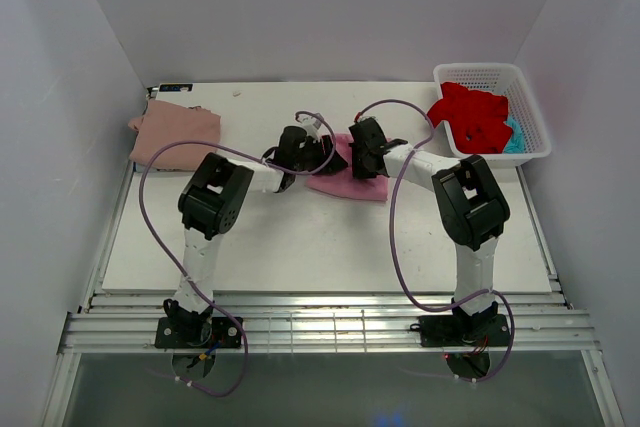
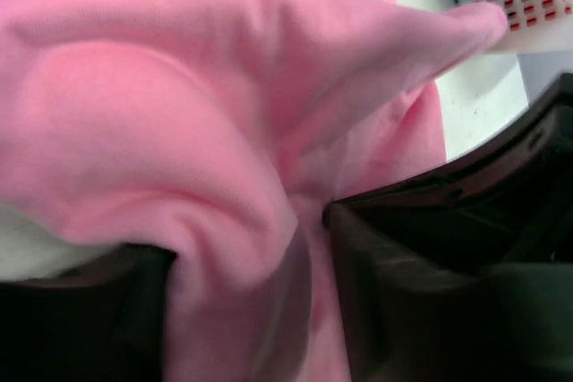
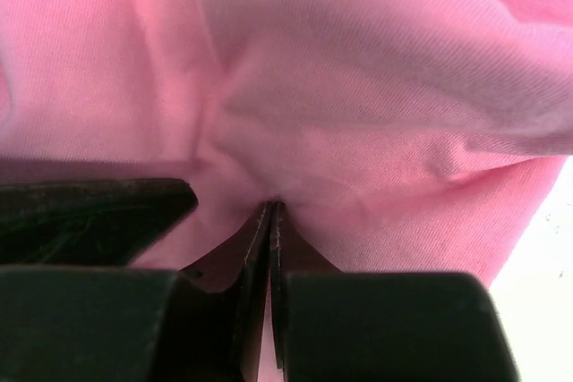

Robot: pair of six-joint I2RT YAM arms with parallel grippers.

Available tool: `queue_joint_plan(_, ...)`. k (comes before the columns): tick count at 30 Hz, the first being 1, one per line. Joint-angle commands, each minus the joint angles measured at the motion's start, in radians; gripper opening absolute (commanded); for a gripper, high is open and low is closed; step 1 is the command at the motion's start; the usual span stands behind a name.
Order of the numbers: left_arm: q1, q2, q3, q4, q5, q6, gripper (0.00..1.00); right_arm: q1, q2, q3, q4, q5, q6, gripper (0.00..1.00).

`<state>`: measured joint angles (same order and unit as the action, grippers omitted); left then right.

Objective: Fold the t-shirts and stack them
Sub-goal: Put the neatly folded tshirt into the corner of the board with the left arm

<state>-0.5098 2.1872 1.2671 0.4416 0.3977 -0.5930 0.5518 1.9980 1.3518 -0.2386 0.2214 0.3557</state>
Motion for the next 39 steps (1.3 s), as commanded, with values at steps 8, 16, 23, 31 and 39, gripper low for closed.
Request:
queue_joint_plan(8, -0.021, 0.049, 0.003, -0.13, -0.066, 0.015, 0.08, 0.002, -0.001, -0.059, 0.018, -0.031, -0.012, 0.09)
queue_joint_plan(16, 0.013, -0.173, -0.026, -0.354, -0.394, 0.163, 0.02, 0.011, -0.14, -0.092, -0.041, 0.068, -0.053, 0.64)
queue_joint_plan(23, 0.111, -0.277, 0.078, -0.596, -0.514, 0.312, 0.02, 0.01, -0.332, -0.132, -0.085, 0.128, -0.064, 0.69)
queue_joint_plan(31, 0.22, -0.3, 0.207, -0.75, -0.603, 0.436, 0.05, 0.01, -0.429, -0.23, -0.064, 0.122, -0.073, 0.7)
queue_joint_plan(39, 0.284, -0.323, 0.327, -0.863, -0.66, 0.559, 0.06, 0.011, -0.416, -0.272, -0.03, 0.09, -0.086, 0.7)
